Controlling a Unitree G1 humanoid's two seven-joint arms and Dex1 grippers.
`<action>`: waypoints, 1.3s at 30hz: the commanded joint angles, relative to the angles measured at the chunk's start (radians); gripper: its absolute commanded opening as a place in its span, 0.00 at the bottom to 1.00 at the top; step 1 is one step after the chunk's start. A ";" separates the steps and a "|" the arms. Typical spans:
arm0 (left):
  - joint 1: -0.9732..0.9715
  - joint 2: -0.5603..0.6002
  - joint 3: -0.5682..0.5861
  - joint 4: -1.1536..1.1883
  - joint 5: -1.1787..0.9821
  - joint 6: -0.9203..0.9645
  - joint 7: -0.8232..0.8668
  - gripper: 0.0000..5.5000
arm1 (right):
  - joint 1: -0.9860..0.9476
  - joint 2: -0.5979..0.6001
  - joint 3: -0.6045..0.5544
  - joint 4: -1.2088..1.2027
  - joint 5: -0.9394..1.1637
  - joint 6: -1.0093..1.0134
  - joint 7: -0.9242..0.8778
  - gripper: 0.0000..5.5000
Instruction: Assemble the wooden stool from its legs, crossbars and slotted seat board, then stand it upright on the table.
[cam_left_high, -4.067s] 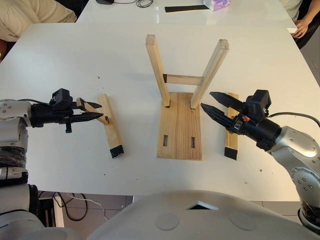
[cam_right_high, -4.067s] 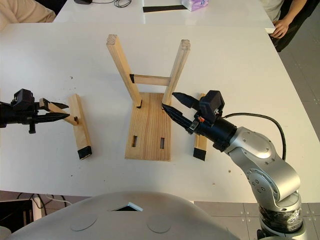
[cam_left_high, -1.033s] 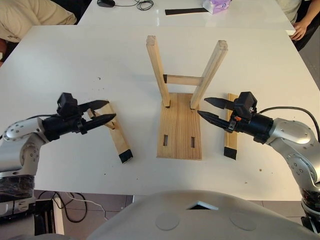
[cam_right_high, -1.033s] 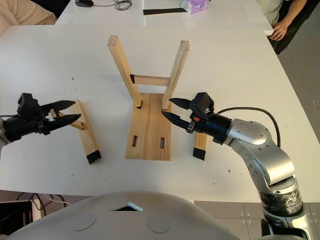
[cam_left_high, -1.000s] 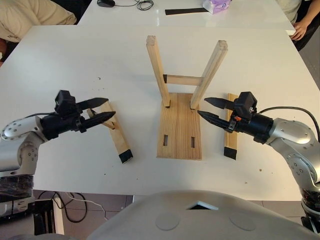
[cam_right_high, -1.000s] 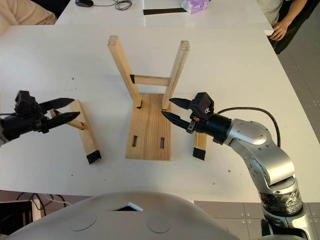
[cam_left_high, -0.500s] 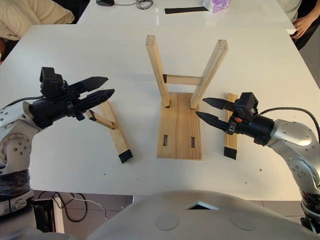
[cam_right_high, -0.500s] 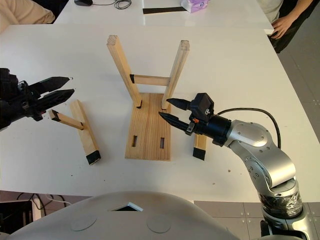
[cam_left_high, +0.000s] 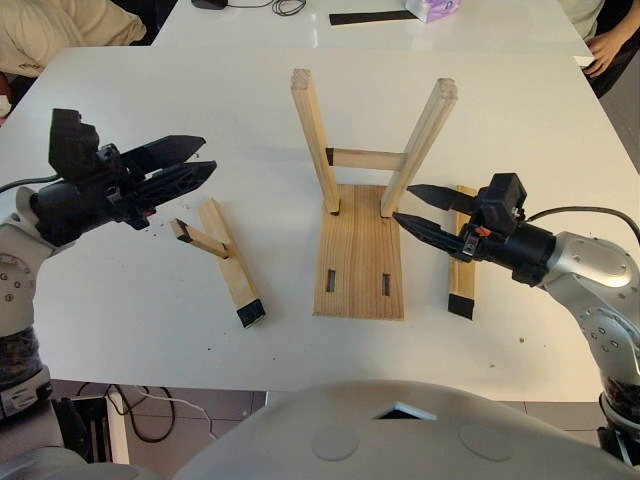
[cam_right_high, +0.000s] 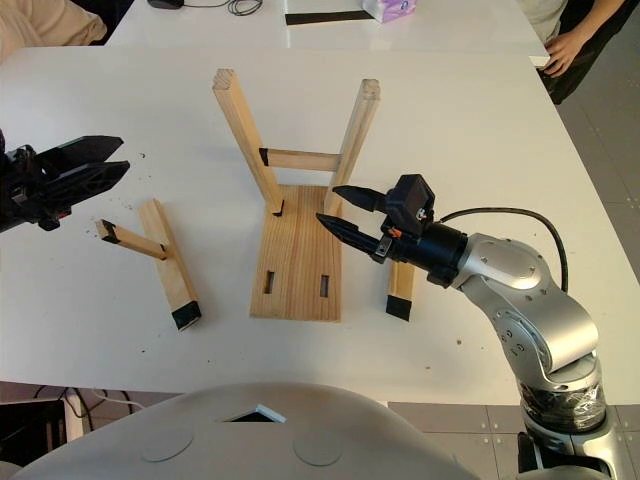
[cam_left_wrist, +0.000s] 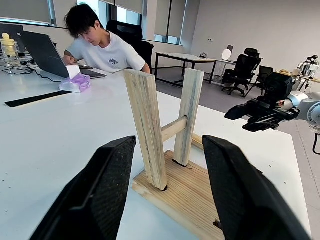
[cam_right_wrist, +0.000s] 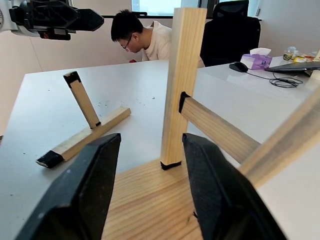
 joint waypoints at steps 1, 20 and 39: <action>0.053 -0.017 -0.016 -0.010 0.061 -0.038 -0.009 0.45 | -0.015 -0.015 -0.010 -0.005 0.016 0.019 0.000 0.41; -0.044 -0.038 0.017 -0.102 -0.189 -0.004 0.162 0.45 | 0.039 -0.002 -0.015 -0.009 -0.002 0.005 -0.004 0.41; 0.517 -0.110 -0.126 -0.573 0.060 0.310 0.768 0.48 | 0.239 0.035 -0.158 -0.186 0.070 0.008 -0.157 0.41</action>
